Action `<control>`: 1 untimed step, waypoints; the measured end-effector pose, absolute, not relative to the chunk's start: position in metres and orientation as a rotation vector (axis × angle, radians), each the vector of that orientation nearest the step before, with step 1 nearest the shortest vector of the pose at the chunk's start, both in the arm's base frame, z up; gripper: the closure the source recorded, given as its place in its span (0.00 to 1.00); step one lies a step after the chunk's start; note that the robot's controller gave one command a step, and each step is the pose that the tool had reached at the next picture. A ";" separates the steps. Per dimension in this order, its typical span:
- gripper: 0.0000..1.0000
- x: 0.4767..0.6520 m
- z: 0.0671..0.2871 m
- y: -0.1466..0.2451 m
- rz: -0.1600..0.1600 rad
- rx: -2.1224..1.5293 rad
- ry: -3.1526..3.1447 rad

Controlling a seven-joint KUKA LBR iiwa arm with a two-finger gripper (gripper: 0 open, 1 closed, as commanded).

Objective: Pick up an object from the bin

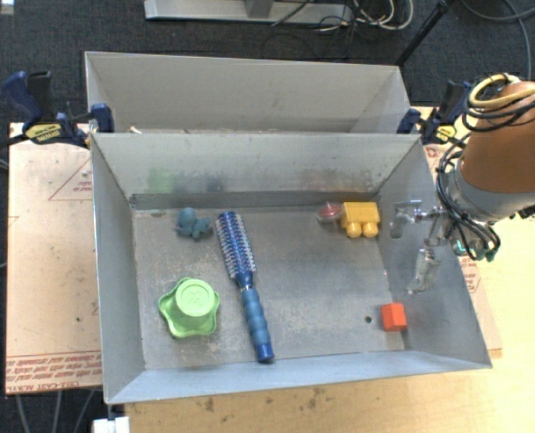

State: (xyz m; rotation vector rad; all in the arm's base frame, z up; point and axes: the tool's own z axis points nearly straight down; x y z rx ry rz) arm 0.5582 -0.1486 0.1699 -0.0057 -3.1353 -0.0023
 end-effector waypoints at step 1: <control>0.00 0.497 0.104 -0.143 -0.005 0.308 -3.121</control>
Offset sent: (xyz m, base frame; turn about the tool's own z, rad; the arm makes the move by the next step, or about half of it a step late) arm -0.0593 0.0050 -0.0637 -0.2031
